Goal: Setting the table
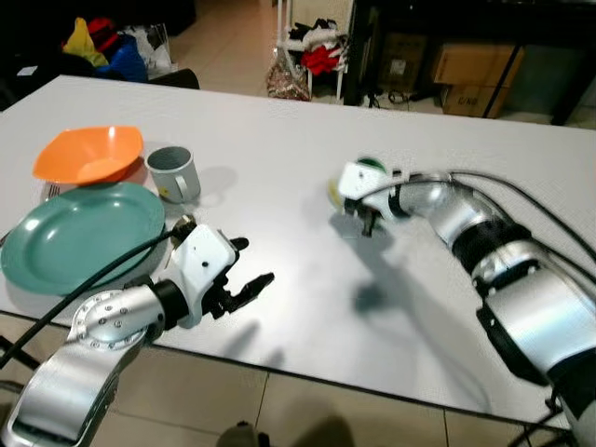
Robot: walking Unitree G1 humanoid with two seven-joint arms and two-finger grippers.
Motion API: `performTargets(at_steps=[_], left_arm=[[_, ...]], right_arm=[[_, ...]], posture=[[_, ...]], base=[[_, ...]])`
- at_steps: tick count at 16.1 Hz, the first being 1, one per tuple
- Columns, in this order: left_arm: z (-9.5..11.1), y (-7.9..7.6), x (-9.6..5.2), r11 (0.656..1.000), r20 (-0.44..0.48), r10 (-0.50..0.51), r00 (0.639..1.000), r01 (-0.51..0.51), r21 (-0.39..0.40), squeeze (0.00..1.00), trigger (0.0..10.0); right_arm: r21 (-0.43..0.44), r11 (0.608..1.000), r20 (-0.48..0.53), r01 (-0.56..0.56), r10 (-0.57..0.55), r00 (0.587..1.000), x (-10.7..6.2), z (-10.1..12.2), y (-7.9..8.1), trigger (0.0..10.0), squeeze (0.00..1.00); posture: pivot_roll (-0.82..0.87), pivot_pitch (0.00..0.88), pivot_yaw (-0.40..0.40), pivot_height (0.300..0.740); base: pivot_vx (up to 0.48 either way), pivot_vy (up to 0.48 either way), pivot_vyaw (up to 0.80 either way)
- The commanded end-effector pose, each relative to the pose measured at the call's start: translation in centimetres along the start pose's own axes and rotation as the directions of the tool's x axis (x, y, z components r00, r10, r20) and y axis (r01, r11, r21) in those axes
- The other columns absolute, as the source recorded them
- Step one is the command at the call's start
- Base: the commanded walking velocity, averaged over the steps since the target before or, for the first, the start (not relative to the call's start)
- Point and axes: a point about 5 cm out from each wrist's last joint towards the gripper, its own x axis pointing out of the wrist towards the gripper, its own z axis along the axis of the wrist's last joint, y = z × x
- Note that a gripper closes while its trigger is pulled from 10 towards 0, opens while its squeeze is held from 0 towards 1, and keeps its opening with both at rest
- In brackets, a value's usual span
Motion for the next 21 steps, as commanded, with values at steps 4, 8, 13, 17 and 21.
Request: performTargets(at_steps=[4,8,13,17,21], left_arm=[[0.1,0.0,0.4,0.999,0.016,0.035,0.999,-0.035,-0.01,0.0,10.0],[0.9,0.3,2.1,1.0,0.068,0.02,0.997,-0.018,-0.018,0.0,10.0],[0.7,0.6,2.9,1.0,0.061,0.001,0.998,-0.002,0.013,0.0,10.0],[0.1,-0.3,2.7,1.0,0.041,-0.006,0.999,0.005,0.012,0.0,10.0],[0.2,-0.2,1.4,1.0,0.036,0.025,0.999,-0.025,0.008,0.0,10.0]], right_arm=[[0.076,0.987,0.081,0.143,-0.149,0.986,-2.2,1.3,-3.5,10.0,0.0],[0.114,0.981,0.086,0.155,-0.165,0.983,-3.5,0.3,-4.5,10.0,0.0],[0.109,0.987,0.078,0.119,-0.128,0.989,-3.3,-0.1,-4.0,10.0,0.0],[0.073,0.997,0.069,-0.034,0.029,0.997,-1.5,-0.3,-1.3,10.0,0.0],[0.007,0.991,0.042,-0.135,0.134,0.99,-0.5,0.2,0.1,10.0,0.0]], posture=[[0.18,0.0,0.002,0.74],[0.13,0.0,0.028,0.74],[0.12,0.0,0.032,0.74],[0.13,0.0,0.032,0.74],[0.17,0.0,0.017,0.74]], base=[[0.0,0.0,0.0],[0.0,0.0,0.0],[0.0,0.0,0.0],[0.0,0.0,0.0],[0.0,0.0,0.0]])
